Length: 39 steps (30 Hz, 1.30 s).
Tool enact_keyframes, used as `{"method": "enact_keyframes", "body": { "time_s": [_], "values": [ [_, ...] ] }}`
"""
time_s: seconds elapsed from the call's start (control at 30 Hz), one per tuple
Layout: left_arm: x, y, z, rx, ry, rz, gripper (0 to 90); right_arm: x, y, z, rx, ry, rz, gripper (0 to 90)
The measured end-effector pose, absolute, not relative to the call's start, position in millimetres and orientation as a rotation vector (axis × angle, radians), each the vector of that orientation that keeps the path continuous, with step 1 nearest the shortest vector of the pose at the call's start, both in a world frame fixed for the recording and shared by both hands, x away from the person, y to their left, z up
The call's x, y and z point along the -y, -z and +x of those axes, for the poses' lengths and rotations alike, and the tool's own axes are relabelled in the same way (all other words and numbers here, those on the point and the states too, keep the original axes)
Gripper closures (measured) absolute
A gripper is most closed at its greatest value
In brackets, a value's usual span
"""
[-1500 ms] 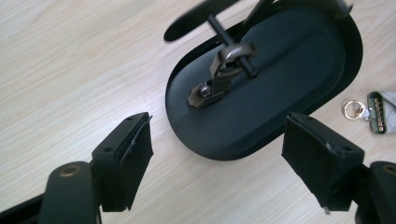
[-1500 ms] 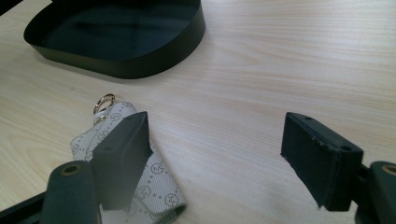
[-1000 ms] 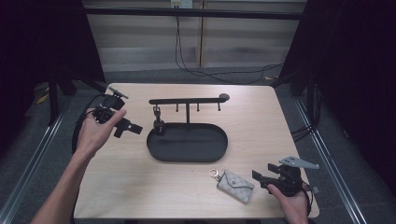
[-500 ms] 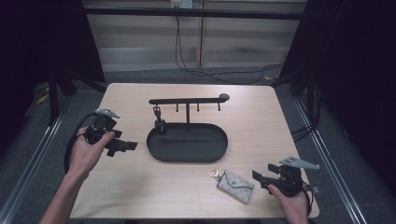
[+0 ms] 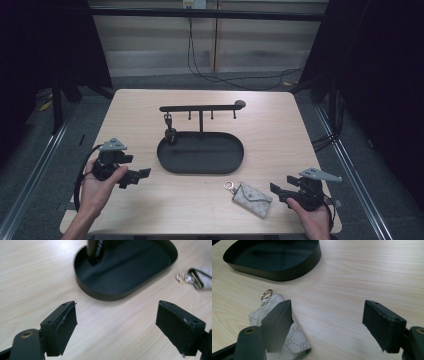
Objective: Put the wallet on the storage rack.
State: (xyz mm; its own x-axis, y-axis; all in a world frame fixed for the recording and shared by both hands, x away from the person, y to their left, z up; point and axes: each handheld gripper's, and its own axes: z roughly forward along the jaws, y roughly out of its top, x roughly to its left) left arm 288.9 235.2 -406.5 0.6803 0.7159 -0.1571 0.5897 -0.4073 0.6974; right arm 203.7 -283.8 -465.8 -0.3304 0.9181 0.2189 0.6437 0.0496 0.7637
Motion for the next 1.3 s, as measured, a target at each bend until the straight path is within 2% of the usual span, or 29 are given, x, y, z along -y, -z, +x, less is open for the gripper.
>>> {"method": "enact_keyframes", "body": {
  "time_s": [0.23,0.4,0.53,0.73,1.07,1.17,1.3],
  "values": [
    [-227.3,422.8,268.5,-0.942,-0.21,2.168,17.4,282.4,466.3,204.4,-2.026,-1.162,1.562,22.9],
    [-241.5,440.7,252.4,-0.985,-0.143,2.104,17.5,280.9,463.3,202.5,-2.06,-1.202,1.5,19.5],
    [-251.8,450.3,243.0,-1.003,-0.156,2.079,18.7,276.1,461.4,202.8,-2.092,-1.202,1.479,19.4],
    [-243.6,454.7,229.5,-0.978,-0.143,2.094,18.7,265.2,451.2,203.4,-2.16,-1.223,1.416,18.9],
    [-242.9,455.2,215.4,-0.895,-0.125,2.068,17.2,252.0,440.4,213.1,-2.311,-1.172,1.369,23.8],
    [-243.3,455.2,214.7,-0.861,-0.083,2.059,17.1,244.9,437.6,215.6,-2.358,-1.11,1.37,26.9],
    [-242.3,454.1,214.4,-0.849,-0.107,2.063,16.9,235.3,439.0,217.7,-2.444,-1.041,1.354,27.6]
  ]
}}
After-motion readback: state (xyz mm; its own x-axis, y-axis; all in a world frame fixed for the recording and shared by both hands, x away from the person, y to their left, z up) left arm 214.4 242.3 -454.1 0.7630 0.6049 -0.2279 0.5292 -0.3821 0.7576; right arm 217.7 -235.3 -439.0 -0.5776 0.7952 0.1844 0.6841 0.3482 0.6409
